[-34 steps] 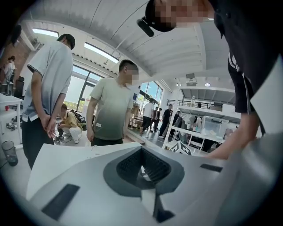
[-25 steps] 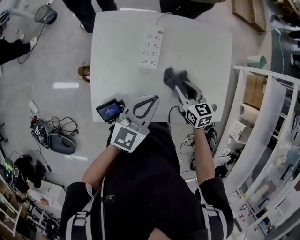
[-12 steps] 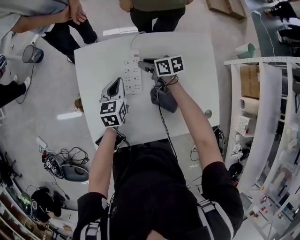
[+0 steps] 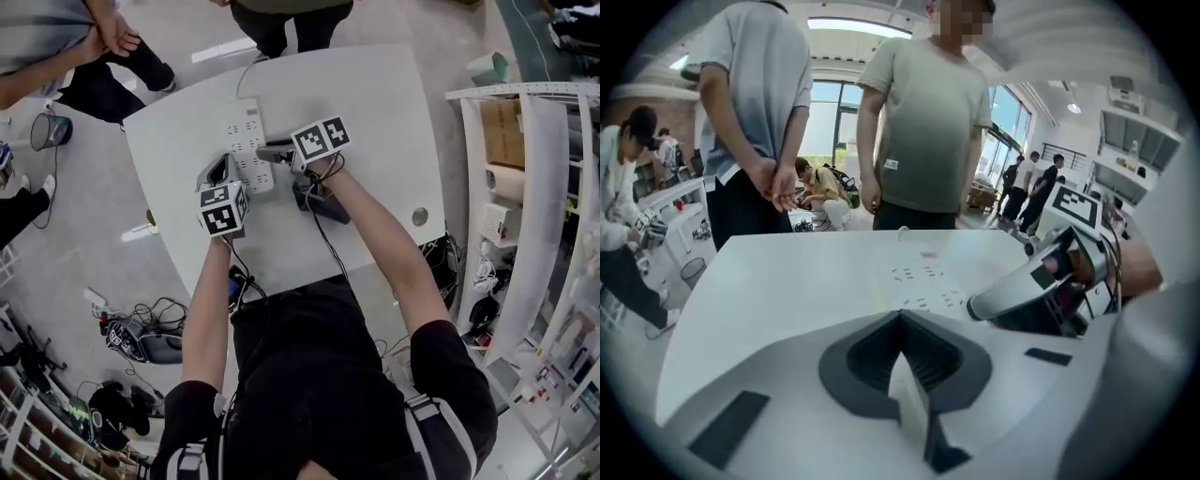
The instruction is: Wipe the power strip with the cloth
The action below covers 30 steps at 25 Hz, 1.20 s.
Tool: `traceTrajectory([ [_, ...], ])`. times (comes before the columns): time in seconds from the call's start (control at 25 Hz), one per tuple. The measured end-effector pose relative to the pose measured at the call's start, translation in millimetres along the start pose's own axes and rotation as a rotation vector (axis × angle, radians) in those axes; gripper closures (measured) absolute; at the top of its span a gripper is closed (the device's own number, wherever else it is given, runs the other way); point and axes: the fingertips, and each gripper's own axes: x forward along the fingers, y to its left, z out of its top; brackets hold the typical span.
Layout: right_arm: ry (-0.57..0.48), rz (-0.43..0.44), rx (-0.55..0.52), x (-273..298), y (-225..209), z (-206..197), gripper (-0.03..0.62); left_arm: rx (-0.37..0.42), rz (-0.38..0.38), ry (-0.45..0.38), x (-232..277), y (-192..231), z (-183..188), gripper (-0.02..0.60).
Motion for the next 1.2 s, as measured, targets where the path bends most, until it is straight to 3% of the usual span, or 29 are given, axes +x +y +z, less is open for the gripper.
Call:
traceTrajectory([
  [0.12, -0.022, 0.051, 0.072, 0.3, 2.0, 2.9, 0.437, -0.063, -0.019, -0.015, 0.0, 3.6, 1.4, 0.54],
  [0.24, -0.059, 0.09, 0.139, -1.2, 3.5, -1.2, 0.437, -0.05, -0.033, -0.014, -3.5, 4.2, -2.2, 0.54],
  [0.32, -0.045, 0.045, 0.077, -2.7, 3.8, -1.7, 0.437, -0.016, -0.044, -0.003, -2.7, 0.1, -2.3, 0.54],
  [0.44, 0.015, -0.018, -0.04, 1.5, 13.6, -3.9, 0.309, 0.029, -0.099, 0.041, -0.3, -5.8, -2.0, 0.54],
  [0.48, 0.03, -0.023, -0.048, 3.5, 16.0, -5.5, 0.299, 0.029, -0.146, 0.065, -1.1, -8.4, -4.4, 0.536],
  [0.56, 0.036, -0.015, -0.028, 6.5, 17.3, -6.7, 0.299, -0.007, -0.246, 0.097, -3.3, -13.3, -10.1, 0.428],
  [0.72, -0.028, 0.092, 0.123, 10.8, 22.2, -3.7, 0.299, -0.166, -0.321, 0.058, -5.9, -3.1, -11.9, 0.385],
  [0.84, -0.093, 0.221, 0.203, 4.9, 32.7, 1.2, 0.299, -0.193, -0.341, 0.051, -7.4, 6.3, -11.5, 0.376],
  [0.92, -0.13, 0.286, 0.213, -2.6, 39.9, 6.1, 0.301, -0.221, -0.359, 0.048, -6.7, 8.3, -10.5, 0.373],
  [1.2, -0.174, 0.385, 0.248, -4.4, 50.1, 9.9, 0.301, -0.349, -0.426, 0.021, -9.2, 17.9, -12.9, 0.373],
])
